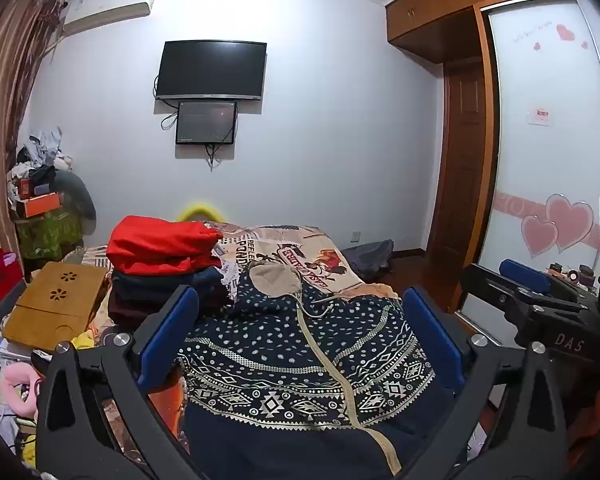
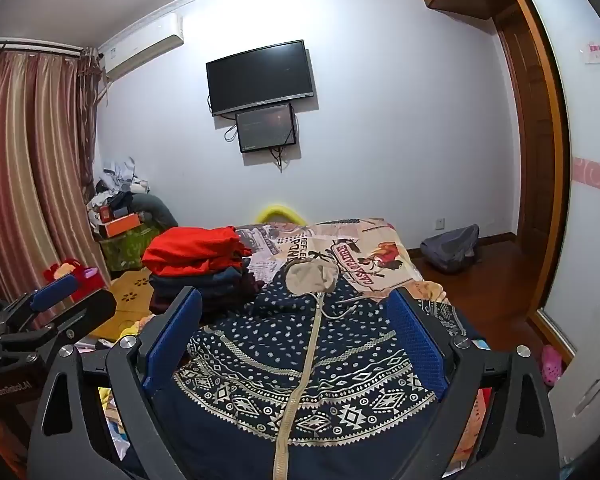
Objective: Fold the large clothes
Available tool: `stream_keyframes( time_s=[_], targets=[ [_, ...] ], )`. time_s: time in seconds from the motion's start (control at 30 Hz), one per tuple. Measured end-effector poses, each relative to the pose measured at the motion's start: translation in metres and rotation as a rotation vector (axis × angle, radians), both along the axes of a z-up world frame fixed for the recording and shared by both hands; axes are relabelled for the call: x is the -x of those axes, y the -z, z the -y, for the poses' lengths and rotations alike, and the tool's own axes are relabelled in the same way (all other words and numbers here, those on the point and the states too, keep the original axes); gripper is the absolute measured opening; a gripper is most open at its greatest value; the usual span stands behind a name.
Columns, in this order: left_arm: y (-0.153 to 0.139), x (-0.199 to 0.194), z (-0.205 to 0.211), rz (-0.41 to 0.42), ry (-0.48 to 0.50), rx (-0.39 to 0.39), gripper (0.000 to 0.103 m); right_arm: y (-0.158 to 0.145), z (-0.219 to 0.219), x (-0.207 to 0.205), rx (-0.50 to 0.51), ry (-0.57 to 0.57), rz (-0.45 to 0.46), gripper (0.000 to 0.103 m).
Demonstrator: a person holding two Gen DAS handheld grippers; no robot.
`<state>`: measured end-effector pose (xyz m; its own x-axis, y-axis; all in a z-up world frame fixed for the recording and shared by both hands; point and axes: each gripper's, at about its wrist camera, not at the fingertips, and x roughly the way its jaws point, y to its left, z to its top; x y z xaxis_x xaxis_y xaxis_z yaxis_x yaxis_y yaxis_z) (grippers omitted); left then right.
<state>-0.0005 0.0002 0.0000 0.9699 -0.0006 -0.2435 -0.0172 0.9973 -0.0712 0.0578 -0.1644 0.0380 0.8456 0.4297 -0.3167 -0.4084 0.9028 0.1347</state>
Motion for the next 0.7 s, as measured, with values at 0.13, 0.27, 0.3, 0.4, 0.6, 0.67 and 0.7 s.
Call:
stream_keyframes(
  time_s=[0.13, 0.27, 0.3, 0.4, 0.6, 0.67, 0.7],
  targets=[
    [0.002, 0.005, -0.002, 0.009, -0.004, 0.007, 0.103, 0.0, 0.0, 0.0, 0.0, 0.001, 0.003, 0.092],
    [0.008, 0.001, 0.0, -0.006, 0.001, 0.005, 0.103, 0.001, 0.0, 0.001, -0.001, 0.003, -0.001, 0.092],
    [0.009, -0.001, -0.001, -0.013, -0.001, 0.009, 0.103, 0.001, 0.001, 0.001, 0.0, 0.003, -0.002, 0.092],
    [0.009, -0.006, -0.006, -0.026, -0.002, 0.028, 0.103, 0.002, -0.003, 0.004, 0.003, 0.004, -0.004, 0.092],
    [0.012, -0.007, -0.007, -0.03, -0.005, 0.035, 0.103, 0.004, -0.001, -0.002, 0.0, 0.003, -0.015, 0.092],
    [0.013, -0.009, -0.007, -0.032, -0.006, 0.036, 0.103, 0.003, -0.001, -0.003, 0.002, 0.003, -0.015, 0.092],
    [0.012, -0.009, -0.008, -0.032, -0.004, 0.037, 0.103, 0.003, -0.001, -0.003, 0.002, 0.003, -0.015, 0.092]
  ],
)
